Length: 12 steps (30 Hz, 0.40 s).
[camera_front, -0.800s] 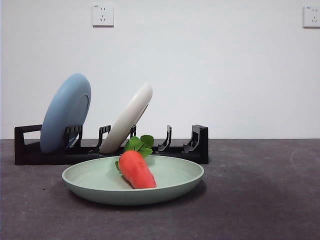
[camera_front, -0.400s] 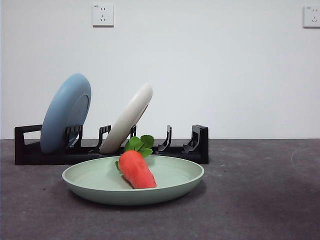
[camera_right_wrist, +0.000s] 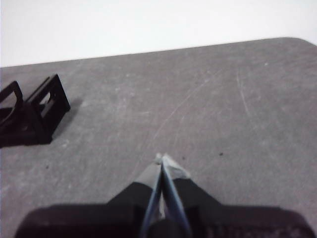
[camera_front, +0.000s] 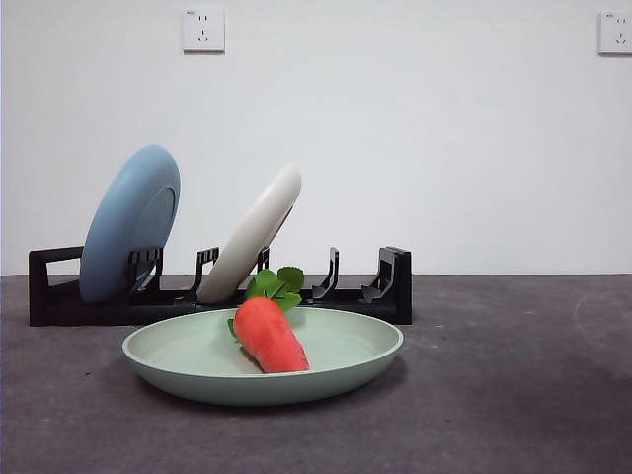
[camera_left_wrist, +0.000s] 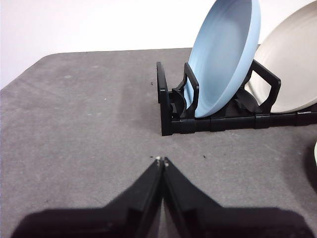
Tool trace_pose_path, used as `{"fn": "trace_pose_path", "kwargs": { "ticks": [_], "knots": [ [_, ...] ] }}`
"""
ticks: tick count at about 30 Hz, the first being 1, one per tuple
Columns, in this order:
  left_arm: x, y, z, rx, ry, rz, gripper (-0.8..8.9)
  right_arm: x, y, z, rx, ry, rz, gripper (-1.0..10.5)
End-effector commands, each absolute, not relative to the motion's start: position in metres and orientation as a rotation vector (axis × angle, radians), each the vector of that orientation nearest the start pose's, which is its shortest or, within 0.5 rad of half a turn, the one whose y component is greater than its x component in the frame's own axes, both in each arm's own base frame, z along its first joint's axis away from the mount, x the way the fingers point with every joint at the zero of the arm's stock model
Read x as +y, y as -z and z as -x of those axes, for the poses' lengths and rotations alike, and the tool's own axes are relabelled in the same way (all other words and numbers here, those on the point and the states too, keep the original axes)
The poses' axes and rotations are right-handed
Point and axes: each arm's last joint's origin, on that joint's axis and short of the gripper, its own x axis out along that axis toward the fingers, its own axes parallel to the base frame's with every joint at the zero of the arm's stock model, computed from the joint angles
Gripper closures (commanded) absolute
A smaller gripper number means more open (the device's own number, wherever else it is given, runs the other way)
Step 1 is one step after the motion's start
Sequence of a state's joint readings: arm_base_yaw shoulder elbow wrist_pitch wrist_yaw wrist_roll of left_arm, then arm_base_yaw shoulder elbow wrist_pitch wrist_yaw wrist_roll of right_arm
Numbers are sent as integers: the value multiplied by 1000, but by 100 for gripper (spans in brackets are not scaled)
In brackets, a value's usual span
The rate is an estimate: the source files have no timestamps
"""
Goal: Take the green plate from the plate rack,put the plate on the table,take the carrot from the table,put the carrot in the plate
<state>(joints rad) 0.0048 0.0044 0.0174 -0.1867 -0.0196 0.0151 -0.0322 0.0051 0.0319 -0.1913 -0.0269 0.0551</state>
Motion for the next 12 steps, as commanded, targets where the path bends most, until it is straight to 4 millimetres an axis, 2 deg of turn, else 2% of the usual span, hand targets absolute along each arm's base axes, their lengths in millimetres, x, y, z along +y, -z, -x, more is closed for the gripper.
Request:
{"fn": "trace_pose_path", "kwargs": {
  "ticks": [1,12],
  "knots": [
    [1,-147,-96,181,-29,-12,816,-1,-148,-96,172,-23,-68,946],
    [1,-147,-96,180,-29,-12,816,0,-148,-96,177,-30,-129,946]
  ]
}}
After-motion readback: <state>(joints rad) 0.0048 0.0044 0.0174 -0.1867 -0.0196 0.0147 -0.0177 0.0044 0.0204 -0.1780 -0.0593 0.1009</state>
